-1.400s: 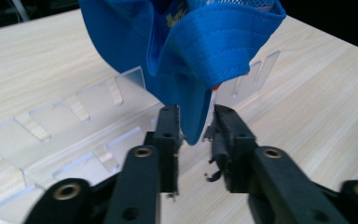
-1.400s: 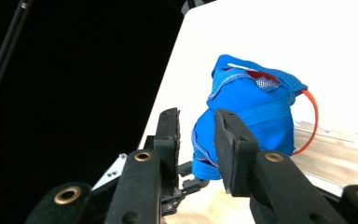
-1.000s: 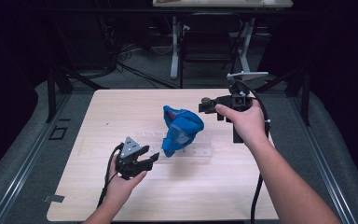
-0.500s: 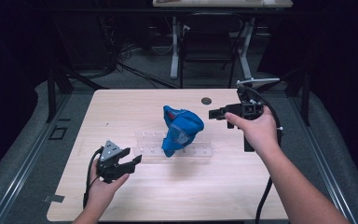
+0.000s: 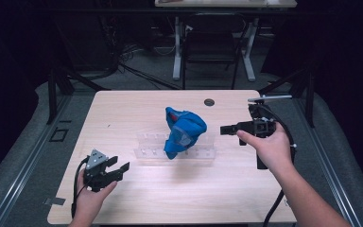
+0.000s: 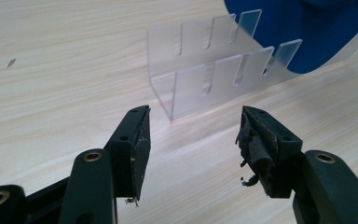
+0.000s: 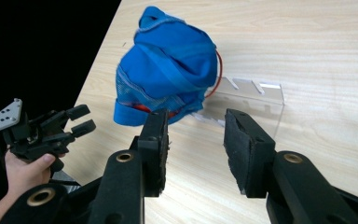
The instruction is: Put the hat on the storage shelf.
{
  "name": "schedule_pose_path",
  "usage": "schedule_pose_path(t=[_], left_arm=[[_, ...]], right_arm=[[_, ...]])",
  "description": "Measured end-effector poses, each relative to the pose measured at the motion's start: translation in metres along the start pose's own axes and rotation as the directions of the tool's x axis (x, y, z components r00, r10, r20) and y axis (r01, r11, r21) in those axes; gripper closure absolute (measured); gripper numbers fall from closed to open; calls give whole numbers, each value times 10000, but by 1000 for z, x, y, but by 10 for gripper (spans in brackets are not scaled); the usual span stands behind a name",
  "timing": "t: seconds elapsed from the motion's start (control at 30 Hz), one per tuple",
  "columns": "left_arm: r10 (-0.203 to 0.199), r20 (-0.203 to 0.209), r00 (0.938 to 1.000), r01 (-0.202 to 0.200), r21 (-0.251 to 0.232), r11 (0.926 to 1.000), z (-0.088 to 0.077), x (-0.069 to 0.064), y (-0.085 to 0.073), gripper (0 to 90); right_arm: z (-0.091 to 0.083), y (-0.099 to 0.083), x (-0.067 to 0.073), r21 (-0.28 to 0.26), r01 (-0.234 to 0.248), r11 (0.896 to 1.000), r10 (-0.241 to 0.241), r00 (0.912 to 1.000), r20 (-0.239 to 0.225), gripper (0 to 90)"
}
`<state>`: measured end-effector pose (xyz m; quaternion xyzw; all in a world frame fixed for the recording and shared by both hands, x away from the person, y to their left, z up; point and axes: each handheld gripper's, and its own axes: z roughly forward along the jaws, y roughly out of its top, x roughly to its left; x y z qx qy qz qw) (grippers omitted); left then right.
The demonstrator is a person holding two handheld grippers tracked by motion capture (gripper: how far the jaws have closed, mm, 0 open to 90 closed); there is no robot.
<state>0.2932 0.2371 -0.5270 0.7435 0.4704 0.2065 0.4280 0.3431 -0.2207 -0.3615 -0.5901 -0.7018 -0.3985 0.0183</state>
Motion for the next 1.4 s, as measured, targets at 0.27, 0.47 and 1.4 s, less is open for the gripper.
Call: schedule_pose_path(t=[0.27, 0.47, 1.4], left_arm=[[-21, -99, 9999, 21, -55, 10000, -3, 6, -8, 406], [106, -157, 9998, -104, 96, 9999, -2, 11, -17, 396], [375, -2, 9993, -375, 131, 9992, 7, 3, -25, 389]], right_arm=[[3, -23, -8, -92, 424, 9991, -420, 9985, 362, 572], [9, -46, -15, -45, 532, 9986, -530, 9978, 397, 554], [49, -136, -69, -1404, 709, 9876, -573, 9935, 986, 518]])
